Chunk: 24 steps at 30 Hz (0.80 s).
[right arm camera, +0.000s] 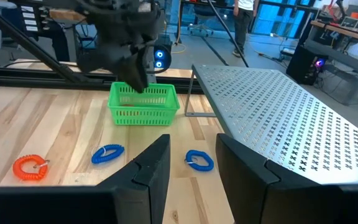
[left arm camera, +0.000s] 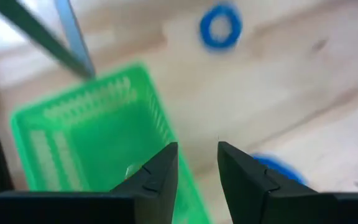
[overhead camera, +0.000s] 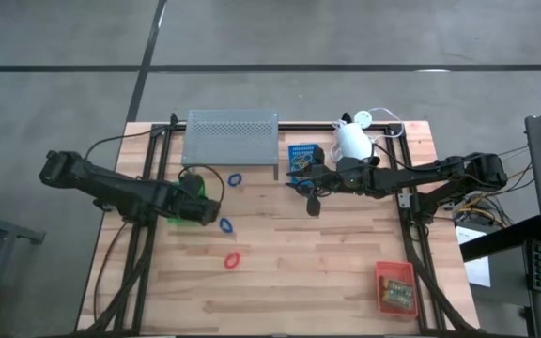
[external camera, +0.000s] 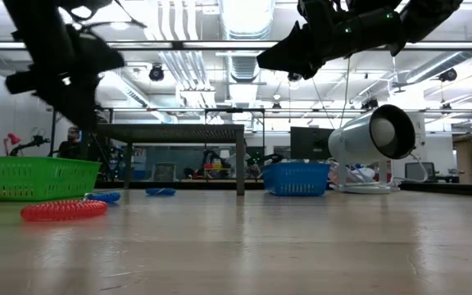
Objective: Pick & Place Office Desk Supplies
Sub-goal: Put the blue spring keychain into the green bin
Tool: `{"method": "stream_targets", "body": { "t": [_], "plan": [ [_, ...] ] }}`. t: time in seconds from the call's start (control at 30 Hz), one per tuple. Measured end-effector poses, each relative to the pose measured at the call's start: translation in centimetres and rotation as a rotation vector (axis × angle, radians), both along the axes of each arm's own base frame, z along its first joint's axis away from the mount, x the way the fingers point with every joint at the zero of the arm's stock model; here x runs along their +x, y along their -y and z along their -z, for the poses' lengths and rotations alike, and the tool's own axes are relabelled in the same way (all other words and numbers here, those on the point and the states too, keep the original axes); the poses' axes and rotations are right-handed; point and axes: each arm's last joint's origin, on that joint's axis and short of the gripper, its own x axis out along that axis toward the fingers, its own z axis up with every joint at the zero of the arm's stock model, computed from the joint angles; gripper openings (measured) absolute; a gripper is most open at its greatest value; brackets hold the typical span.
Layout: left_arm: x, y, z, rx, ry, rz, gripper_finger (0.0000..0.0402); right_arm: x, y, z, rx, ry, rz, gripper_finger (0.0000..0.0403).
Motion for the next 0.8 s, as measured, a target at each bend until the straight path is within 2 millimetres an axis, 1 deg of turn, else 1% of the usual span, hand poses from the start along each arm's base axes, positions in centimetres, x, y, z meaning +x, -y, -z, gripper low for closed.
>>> {"method": "stream_targets", "body": {
  "t": [0.17,0.33,0.5,0.67,0.8],
  "plan": [
    [1.4,-0.1,-0.7,0.13,0.142,0.029,0.012,0.0,0.0,0.0,0.0,0.0,0.0,0.0127],
    [2.9,-0.1,0.1,0.268,0.262,-0.02,0.0128,0.0,0.0,0.0,0.0,0.0,0.0,0.0127],
    [5.0,0.3,2.0,0.31,0.197,0.047,0.0142,0.0,0.0,0.0,0.0,0.0,0.0,0.0127],
    [7.0,0.6,3.8,0.325,0.114,0.059,0.0143,0.0,0.0,0.0,0.0,0.0,0.0,0.0127],
    [8.8,0.5,4.7,0.327,0.085,0.041,0.0143,0.0,0.0,0.0,0.0,0.0,0.0,0.0127]
  ]
}}
